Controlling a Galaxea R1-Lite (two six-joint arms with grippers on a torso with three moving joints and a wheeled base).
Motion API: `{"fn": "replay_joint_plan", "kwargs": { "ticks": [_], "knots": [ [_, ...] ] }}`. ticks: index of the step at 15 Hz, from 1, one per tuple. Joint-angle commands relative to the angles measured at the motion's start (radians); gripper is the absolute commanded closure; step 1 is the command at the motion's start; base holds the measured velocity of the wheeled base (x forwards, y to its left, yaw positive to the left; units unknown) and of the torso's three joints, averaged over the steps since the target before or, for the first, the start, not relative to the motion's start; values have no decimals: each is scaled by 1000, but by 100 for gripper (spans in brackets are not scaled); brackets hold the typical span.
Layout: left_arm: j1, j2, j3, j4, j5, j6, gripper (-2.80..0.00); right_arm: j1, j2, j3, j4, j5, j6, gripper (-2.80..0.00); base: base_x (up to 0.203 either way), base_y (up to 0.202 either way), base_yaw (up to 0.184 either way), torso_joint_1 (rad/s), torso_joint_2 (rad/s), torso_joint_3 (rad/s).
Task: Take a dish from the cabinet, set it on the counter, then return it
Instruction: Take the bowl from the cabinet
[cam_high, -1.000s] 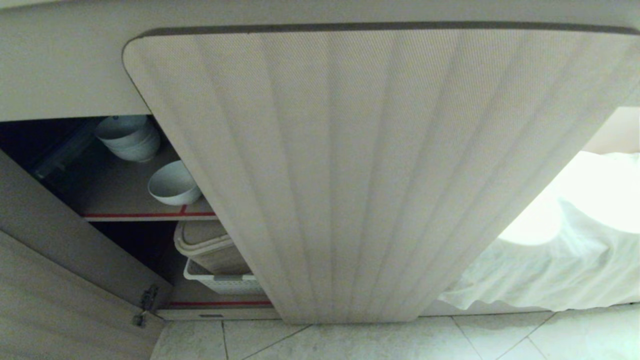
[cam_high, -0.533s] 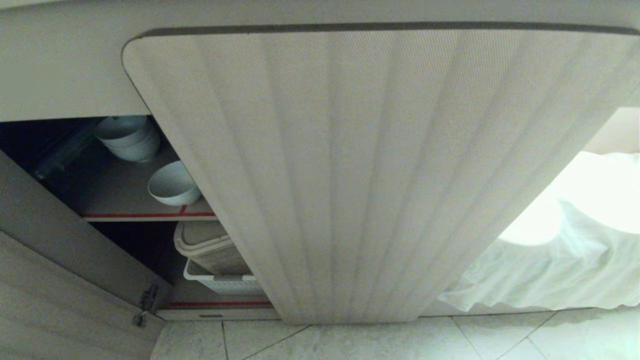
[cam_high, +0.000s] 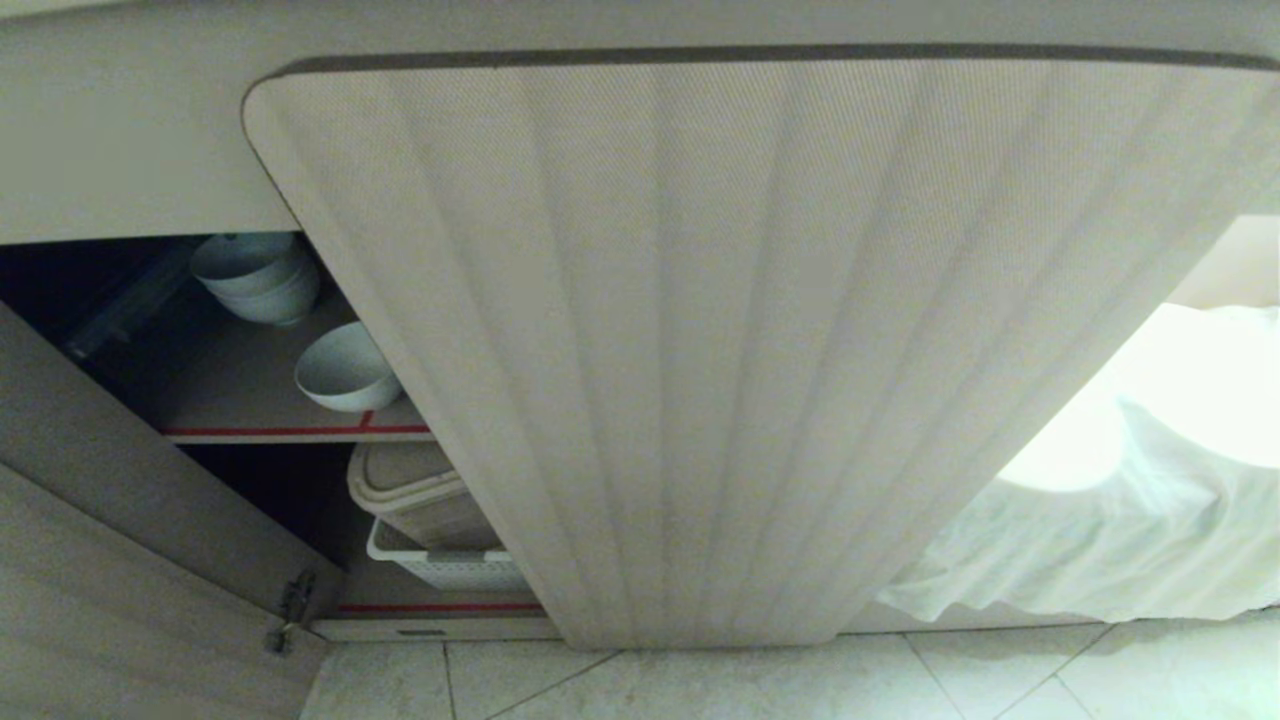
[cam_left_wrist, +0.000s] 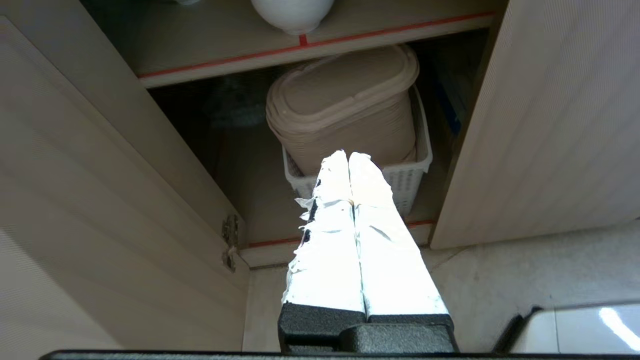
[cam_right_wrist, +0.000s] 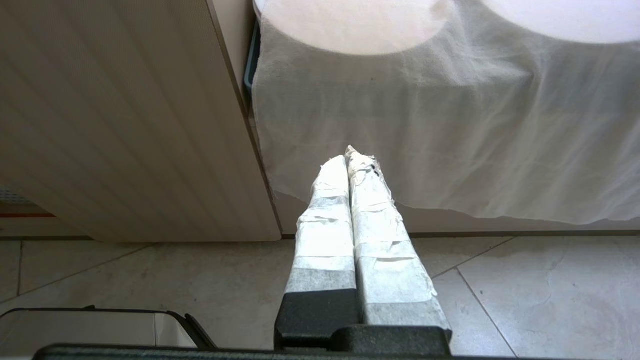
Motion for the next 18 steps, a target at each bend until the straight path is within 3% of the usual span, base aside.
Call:
{"fn": "replay_joint_plan", "kwargs": {
  "ticks": [1,5,10,14,18],
  "knots": [
    [1,0,-38,63,-2,-2,0,1,0,0,0,0,0,0,0,0,0,0,0,0],
    [2,26,-143,238,0,-29,0,1,0,0,0,0,0,0,0,0,0,0,0,0],
    [13,206,-233,268,28,-73,0,1,0,0,0,0,0,0,0,0,0,0,0,0],
    [73,366,-296,288,35,-144,0,1,0,0,0,0,0,0,0,0,0,0,0,0],
    [75,392,-262,360,25,-148,0,0,0,0,0,0,0,0,0,0,0,0,0,0]
  ]
}}
